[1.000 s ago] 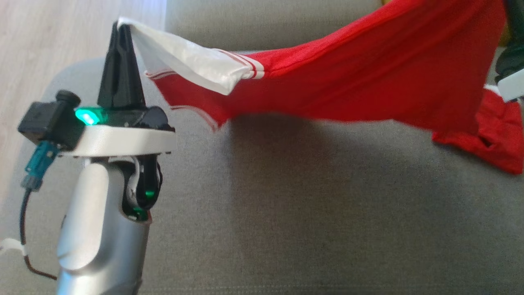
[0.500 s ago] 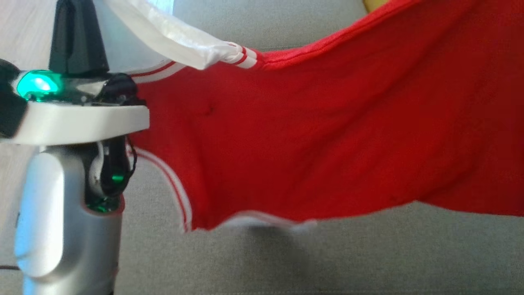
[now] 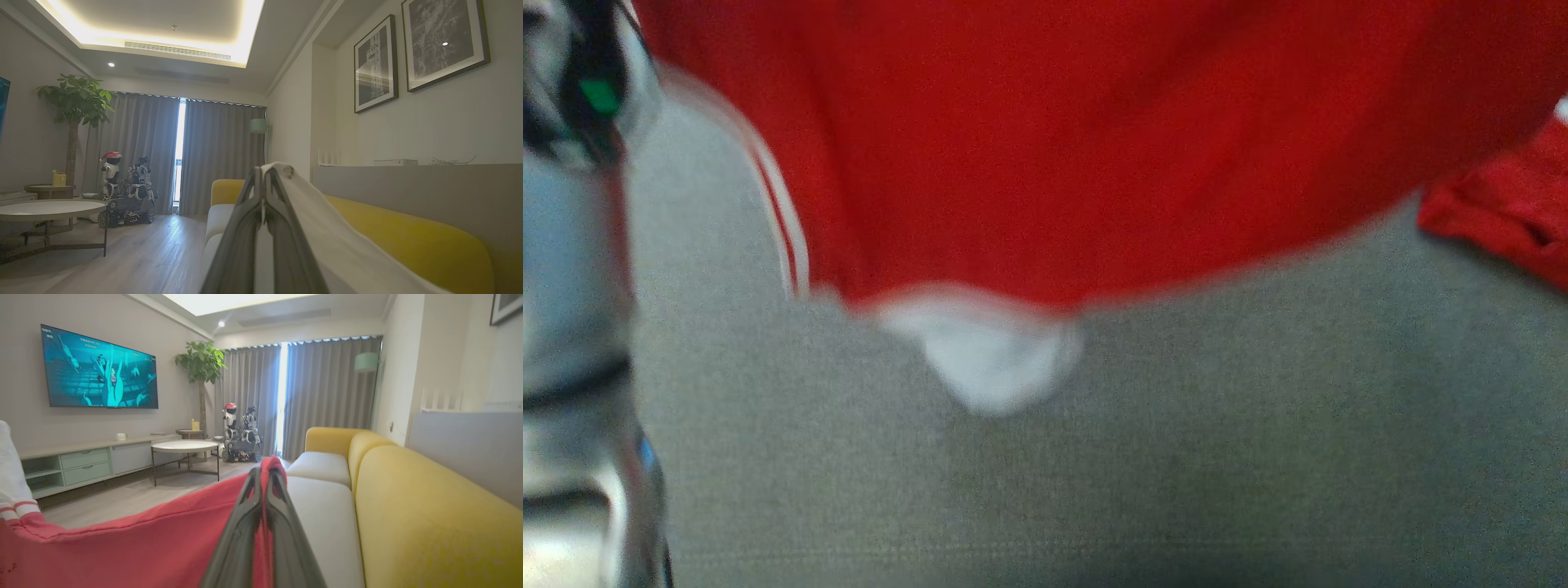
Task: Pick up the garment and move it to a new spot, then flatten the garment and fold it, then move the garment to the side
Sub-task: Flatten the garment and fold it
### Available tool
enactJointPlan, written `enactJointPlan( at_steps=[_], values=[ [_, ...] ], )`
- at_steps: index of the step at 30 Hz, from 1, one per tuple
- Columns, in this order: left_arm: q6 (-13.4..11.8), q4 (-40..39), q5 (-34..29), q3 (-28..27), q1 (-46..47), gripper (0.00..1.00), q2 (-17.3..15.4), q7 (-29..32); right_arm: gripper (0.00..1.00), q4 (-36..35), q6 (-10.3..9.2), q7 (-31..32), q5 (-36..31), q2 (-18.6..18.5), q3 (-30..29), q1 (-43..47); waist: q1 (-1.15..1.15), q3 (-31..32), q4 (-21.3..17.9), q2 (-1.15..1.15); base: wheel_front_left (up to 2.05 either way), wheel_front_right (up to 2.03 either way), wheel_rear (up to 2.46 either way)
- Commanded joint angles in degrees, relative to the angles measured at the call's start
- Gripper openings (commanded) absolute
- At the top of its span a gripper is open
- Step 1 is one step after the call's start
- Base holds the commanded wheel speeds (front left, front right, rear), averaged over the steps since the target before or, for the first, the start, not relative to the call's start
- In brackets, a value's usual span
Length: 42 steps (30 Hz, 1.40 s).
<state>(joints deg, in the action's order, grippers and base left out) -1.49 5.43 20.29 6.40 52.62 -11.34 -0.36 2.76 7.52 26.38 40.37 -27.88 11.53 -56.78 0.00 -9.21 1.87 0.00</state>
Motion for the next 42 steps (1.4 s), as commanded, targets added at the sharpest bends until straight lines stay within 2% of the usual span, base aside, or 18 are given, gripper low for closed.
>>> enactJointPlan(
  at_steps=[1,4,8,11,14,19,28,35,42],
  values=[
    [0.55,2.54,-0.58,-2.37,8.02,0.0,-3.06,-1.09,0.0,2.48,-0.03,-3.07,-2.28,1.51,1.52,-7.09,0.0,-8.09,0.21,0.0,0.0,0.0,0.0],
    [0.09,10.88,-1.18,-3.53,18.46,0.0,-3.38,-4.81,0.0,11.39,-0.03,-11.3,-7.44,2.95,3.95,-17.66,0.0,-11.22,1.17,0.0,0.0,0.0,0.0],
    [-0.82,18.62,-1.67,-4.9,29.87,0.0,-2.97,-11.44,0.0,21.7,-0.03,-25.54,-13.89,3.94,6.11,-28.39,0.0,-13.65,2.55,0.0,0.0,0.0,0.0],
    [-0.29,21.26,-2.22,-5.03,34.95,0.0,-2.53,-13.79,0.0,28.4,-0.03,-34.27,-15.5,5.43,4.81,-32.36,0.0,-14.99,3.52,0.0,0.0,0.0,0.0],
    [1.16,22.38,-2.86,-4.24,35.37,0.0,-1.8,-14.43,0.0,33.46,-0.03,-38.03,-14.76,6.71,6.0,-31.94,0.0,-16.35,4.39,0.0,0.0,0.0,0.0],
    [3.23,22.85,-3.59,-2.95,30.21,0.0,-0.74,-14.6,0.0,37.18,-0.03,-39.86,-10.25,7.38,8.9,-26.85,0.0,-18.27,5.4,0.0,0.0,0.0,0.0],
    [6.53,22.71,-6.58,-0.28,5.79,0.0,0.58,-14.63,0.0,41.41,-0.03,-40.01,0.86,7.61,17.54,-8.05,0.0,-17.03,6.88,0.0,0.0,0.0,0.0],
    [7.92,21.35,-9.45,1.04,-10.62,0.0,-1.55,-14.63,0.0,42.39,-0.03,-35.28,7.01,4.67,24.73,2.13,0.0,-11.54,6.72,0.0,0.0,0.0,0.0],
    [8.82,21.01,-9.26,3.79,-23.25,0.0,-6.36,-14.64,0.0,42.48,-0.03,-31.91,9.81,2.12,29.81,7.89,0.0,-6.89,5.81,0.0,0.0,0.0,0.0]
  ],
)
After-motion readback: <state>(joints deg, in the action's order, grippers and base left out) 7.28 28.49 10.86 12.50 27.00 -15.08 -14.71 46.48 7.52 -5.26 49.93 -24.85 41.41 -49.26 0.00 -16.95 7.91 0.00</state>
